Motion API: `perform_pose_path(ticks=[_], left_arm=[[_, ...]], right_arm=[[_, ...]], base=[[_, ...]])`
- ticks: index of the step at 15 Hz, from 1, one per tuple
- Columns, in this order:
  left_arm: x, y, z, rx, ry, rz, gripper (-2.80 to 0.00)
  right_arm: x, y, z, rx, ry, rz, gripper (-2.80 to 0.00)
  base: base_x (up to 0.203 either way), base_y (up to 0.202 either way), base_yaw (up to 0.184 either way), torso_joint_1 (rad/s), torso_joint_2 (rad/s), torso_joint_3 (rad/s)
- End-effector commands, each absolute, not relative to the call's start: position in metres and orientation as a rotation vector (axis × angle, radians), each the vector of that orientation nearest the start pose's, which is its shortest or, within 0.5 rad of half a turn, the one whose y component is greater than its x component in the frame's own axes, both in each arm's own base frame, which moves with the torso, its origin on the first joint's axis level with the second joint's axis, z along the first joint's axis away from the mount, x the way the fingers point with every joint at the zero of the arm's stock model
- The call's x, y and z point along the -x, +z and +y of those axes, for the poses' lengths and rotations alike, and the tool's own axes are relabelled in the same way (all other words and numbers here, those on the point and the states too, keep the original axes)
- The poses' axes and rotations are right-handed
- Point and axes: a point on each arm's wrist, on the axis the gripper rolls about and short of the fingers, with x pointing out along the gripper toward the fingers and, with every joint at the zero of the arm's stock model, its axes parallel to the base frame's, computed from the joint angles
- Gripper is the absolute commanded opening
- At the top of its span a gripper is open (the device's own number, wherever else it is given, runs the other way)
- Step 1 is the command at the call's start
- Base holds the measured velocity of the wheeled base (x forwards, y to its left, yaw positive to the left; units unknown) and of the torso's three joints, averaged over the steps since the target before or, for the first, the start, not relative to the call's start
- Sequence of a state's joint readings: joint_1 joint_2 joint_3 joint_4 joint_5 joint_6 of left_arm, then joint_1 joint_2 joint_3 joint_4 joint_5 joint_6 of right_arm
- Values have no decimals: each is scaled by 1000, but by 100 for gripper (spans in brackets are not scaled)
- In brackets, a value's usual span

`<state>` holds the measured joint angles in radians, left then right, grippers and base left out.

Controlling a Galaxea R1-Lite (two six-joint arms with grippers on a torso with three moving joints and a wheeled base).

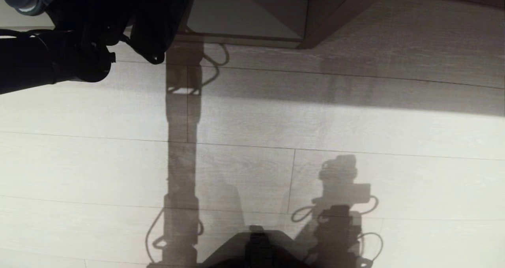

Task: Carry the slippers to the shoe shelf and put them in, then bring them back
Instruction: Place the slippers into the shoe cabinet

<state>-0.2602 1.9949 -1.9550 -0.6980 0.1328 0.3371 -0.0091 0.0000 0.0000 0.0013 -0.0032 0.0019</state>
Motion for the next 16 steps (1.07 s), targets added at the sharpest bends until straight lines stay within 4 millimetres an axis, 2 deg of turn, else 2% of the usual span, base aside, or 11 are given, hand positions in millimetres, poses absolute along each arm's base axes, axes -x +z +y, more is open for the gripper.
perform_pose_path(ticks=[1, 2, 3, 5, 14, 15, 16], left_arm=[[-370, 403, -100, -191, -26, -650, -280], [-369, 403, -101, -189, -25, -650, -280], [-363, 406, -112, -174, -47, -654, -280], [-357, 408, -121, -167, -69, -631, -280], [-352, 406, -139, -139, -54, -611, -280], [-353, 405, -139, -138, -47, -606, 0], [-354, 404, -139, -137, -45, -607, 0]], right_arm=[[23, 75, 0, -2, -12, -2, -280], [23, 75, 0, -2, -12, -2, -280], [23, 75, 0, -2, -12, -2, -280], [23, 75, 0, -2, -12, -2, -280], [23, 75, 0, -2, -12, -2, -280], [23, 75, 0, -2, -12, -2, -280], [23, 75, 0, -2, -12, -2, -280]], base=[[0, 0, 0, 0, 0, 0], [0, 0, 0, 0, 0, 0], [0, 0, 0, 0, 0, 0], [0, 0, 0, 0, 0, 0], [0, 0, 0, 0, 0, 0], [0, 0, 0, 0, 0, 0], [0, 0, 0, 0, 0, 0]])
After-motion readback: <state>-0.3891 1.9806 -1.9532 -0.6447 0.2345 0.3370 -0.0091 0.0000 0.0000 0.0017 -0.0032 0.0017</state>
